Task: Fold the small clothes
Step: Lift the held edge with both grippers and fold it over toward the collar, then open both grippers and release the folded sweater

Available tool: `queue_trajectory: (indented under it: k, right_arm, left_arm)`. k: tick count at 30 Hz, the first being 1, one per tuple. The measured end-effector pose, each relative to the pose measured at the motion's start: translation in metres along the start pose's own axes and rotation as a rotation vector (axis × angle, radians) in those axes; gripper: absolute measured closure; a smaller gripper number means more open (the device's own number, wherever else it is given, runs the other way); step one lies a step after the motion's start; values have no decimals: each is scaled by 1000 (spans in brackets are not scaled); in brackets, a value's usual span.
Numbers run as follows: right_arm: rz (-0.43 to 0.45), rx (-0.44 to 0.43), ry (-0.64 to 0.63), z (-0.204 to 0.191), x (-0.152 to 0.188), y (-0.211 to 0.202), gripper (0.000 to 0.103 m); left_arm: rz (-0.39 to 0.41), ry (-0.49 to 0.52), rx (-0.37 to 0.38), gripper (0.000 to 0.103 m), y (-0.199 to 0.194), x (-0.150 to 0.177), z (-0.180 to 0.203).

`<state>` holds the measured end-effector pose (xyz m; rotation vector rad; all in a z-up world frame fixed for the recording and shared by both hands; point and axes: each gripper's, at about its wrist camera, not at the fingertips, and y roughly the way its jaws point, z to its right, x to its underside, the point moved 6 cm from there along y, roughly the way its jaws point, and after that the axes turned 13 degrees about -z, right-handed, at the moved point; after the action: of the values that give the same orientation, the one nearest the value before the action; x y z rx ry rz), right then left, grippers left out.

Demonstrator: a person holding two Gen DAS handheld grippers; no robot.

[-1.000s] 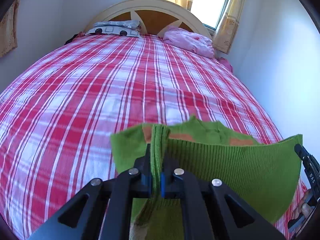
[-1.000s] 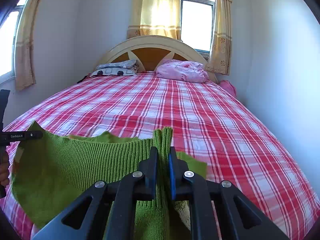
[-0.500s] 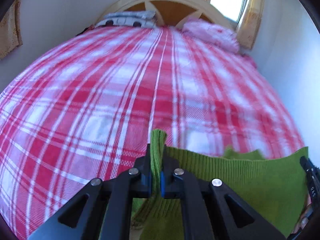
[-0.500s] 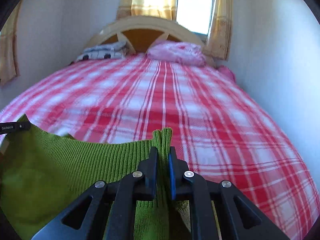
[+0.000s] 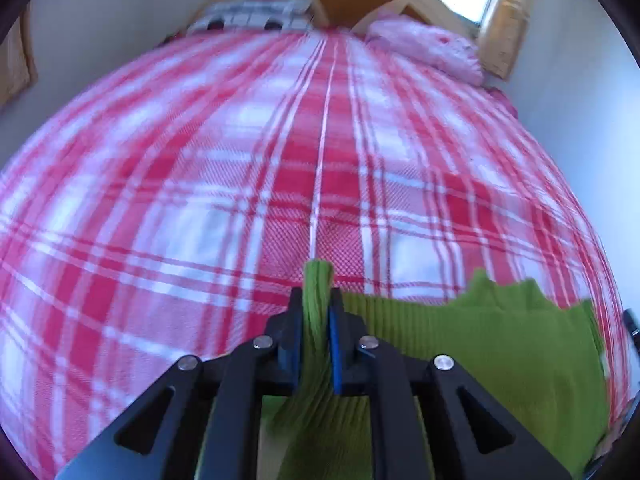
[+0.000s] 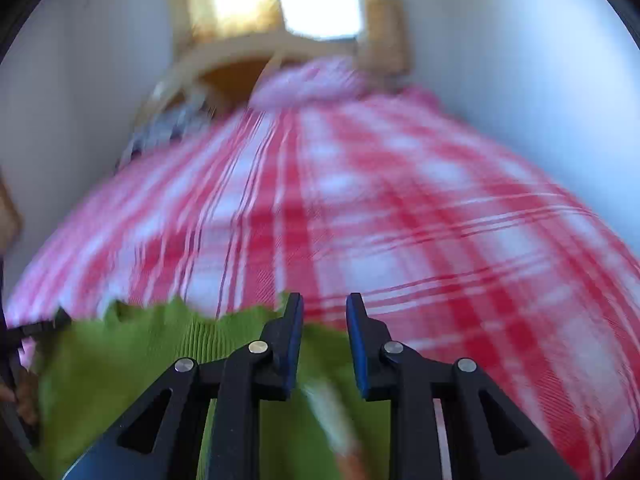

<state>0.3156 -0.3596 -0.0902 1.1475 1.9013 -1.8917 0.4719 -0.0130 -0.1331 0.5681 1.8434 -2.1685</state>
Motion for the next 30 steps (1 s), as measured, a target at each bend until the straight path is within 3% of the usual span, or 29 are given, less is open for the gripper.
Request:
queue_trajectory:
  k: [2,4,7,8,9,11,14,16,17,21,25,28,30]
  right_arm:
    - [18,-19,-10,12,13,-33,80]
    - [0,-46,-59,12,34,-55,80]
    - [-31,-86,-125,1,72,-77,79]
    - [-40,-89,-135,0,80,-80,74]
    - [-52,-82,-149,-3,90,-80,61]
    - [-60,-30,-156,-6,101,-76,54]
    - [-112,44,-197,-8,107,-57,54]
    - [-188,89,-212,-7,112,-39,60]
    - [-218,86,-196,-4,117,-32,86]
    - [-211,107,-129,14,129,-41,93]
    - [-226,119,-49,41,150,-56,93]
    - [-225,54,-13,50,154,-64,93]
    - [-170,29,-35,43,139,-77,92]
  left_arm:
    - [38,39,-18,64,-22,11,0]
    - [58,96,-28,56,-41,30,2]
    - [43,163,9,56,-54,70,11]
    - [29,173,23,56,-55,82,14]
    - [18,180,27,56,-55,93,17]
    - [14,189,1,56,-53,115,21]
    - [-30,157,-19,56,-43,133,17]
    - [-19,121,-7,55,-41,138,11]
    - [-8,115,-3,55,-43,140,10]
    - [11,113,13,54,-44,146,8]
    - [47,124,52,55,-45,154,4]
    - [49,112,75,54,-45,154,3]
    - [57,113,70,51,-44,153,5]
